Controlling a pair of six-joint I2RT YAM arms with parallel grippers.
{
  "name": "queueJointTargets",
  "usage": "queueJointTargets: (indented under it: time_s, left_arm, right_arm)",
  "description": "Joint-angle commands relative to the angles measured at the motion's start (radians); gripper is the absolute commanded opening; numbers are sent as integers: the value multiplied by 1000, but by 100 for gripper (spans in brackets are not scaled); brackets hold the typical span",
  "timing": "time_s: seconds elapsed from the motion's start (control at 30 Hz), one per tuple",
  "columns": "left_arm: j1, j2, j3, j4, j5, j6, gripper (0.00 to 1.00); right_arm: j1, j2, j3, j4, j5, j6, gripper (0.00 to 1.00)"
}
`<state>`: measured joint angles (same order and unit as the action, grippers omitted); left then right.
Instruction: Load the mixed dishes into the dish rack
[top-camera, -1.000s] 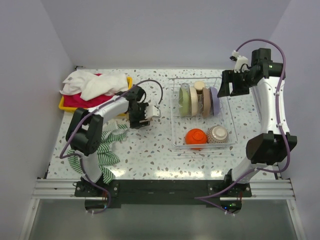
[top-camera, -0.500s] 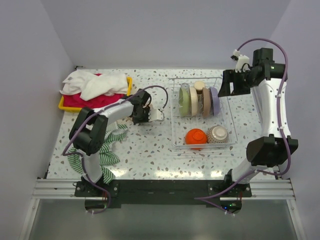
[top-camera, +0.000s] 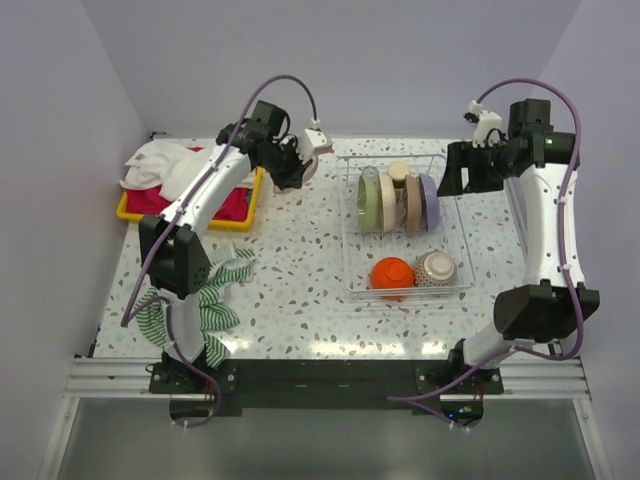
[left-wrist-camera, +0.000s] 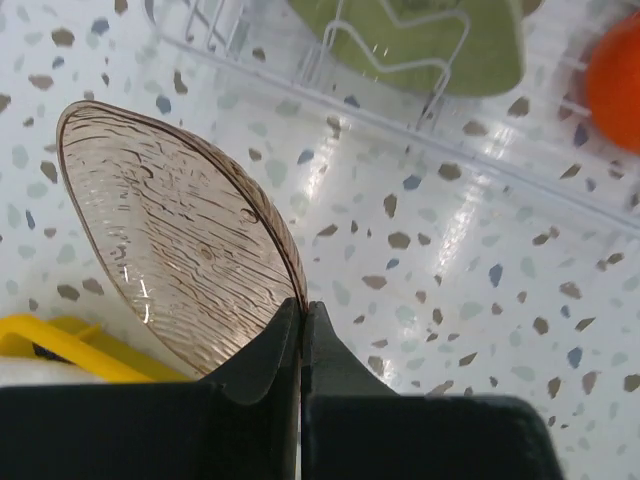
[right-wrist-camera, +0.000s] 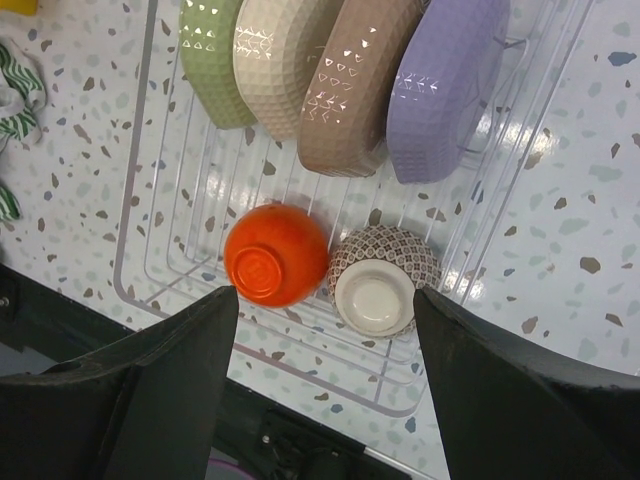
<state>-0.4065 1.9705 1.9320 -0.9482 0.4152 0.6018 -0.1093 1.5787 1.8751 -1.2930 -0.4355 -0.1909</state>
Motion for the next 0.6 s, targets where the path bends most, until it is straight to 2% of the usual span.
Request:
queueJointTargets:
  time_s: [0.0,0.07,0.2,0.23,0.27,0.33,0.4,0.43,0.47,0.57]
  left_arm:
    - [18,80,192,-65,310,-239,0]
    - [35,93,200,-5,402,-377,0]
    - [46,110,164,214,649,-612,0]
    - [49,111,139,273,696,-772,0]
    - [55,107,72,414,777,-862,0]
    - [55,93,-2,552,800,-1079,0]
    - [58,41,-161,870,807,-1248,0]
    - [61,18,-232,1035,800,-1462,0]
    - [64,1,-282,1121,766,-1503,0]
    - [63,17,-266,1083,754,-1499,0]
  right_arm:
    - [5,-22,-13,15,37,15,75]
    - [5,-20,-14,14,52,15,75]
    - [5,-22,-31,9,93,8,75]
    - [3,-23,-34,8,106,5,75]
    - [3,-25,-43,6,112,2,75]
    - [3,-29,-53,1,126,-2,75]
    - [5,-34,-71,4,145,-5,75]
    - [5,-37,-77,8,152,-7,75]
    - [5,-40,-89,11,164,-8,75]
    - [5,-48,-105,11,188,-18,75]
